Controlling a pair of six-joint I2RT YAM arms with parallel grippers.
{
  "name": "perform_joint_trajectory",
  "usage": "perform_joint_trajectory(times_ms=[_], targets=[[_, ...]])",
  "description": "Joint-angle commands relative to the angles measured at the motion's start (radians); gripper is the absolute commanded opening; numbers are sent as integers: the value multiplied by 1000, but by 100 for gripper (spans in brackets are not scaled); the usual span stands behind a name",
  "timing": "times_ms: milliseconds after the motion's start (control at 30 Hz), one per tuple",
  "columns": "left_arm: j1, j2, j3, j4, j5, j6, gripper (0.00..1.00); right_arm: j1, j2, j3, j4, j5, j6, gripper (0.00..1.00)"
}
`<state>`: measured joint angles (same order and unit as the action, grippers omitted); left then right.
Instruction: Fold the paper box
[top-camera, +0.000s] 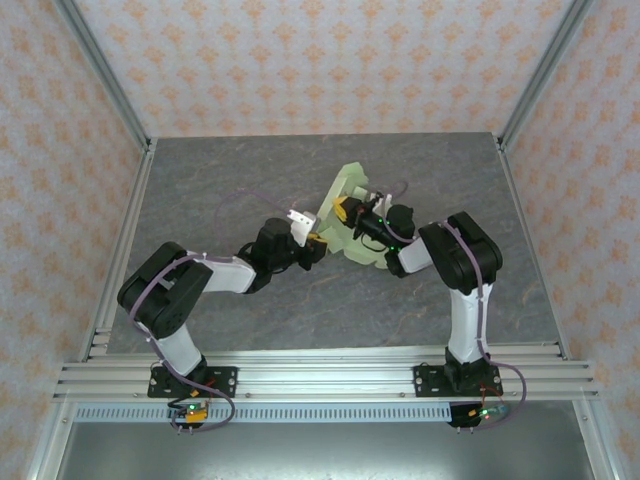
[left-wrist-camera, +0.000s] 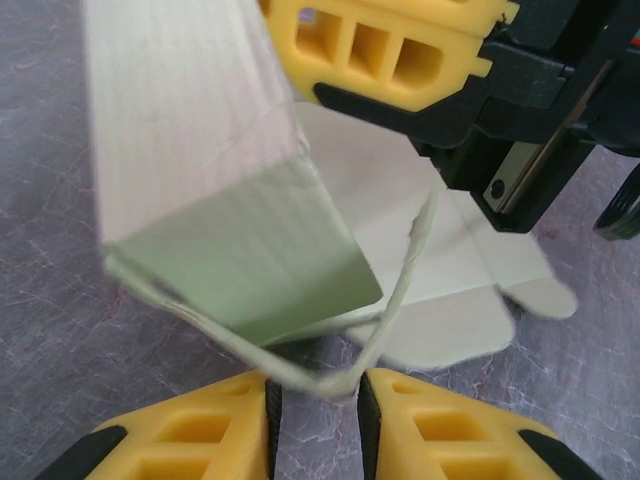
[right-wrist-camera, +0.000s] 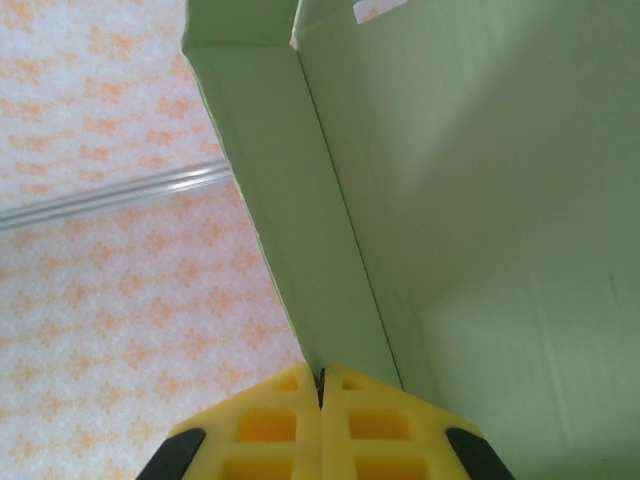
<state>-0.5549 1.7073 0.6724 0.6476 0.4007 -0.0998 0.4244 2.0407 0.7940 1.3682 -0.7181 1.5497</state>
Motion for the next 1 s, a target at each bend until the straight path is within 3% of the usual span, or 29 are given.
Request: perform_joint_trajectory(times_ms=[0, 233, 500, 767, 833, 967], targets=[[4, -56, -17, 0, -56, 13, 28, 51, 2, 91, 35, 11, 11, 0], [69, -111, -70, -51, -110, 29, 27, 95, 105, 212, 34, 29, 3, 0], [133, -83, -84, -25, -128, 16, 27, 96, 179, 169, 35, 46, -30, 0], [135, -17, -43, 3, -99, 14, 28, 98, 209, 153, 35, 68, -15, 0], [135, -12, -37, 6, -100, 19, 32, 100, 207, 162, 35, 73, -7, 0], [135, -20, -36, -4, -128, 40, 51, 112, 204, 189, 33, 92, 26, 0]])
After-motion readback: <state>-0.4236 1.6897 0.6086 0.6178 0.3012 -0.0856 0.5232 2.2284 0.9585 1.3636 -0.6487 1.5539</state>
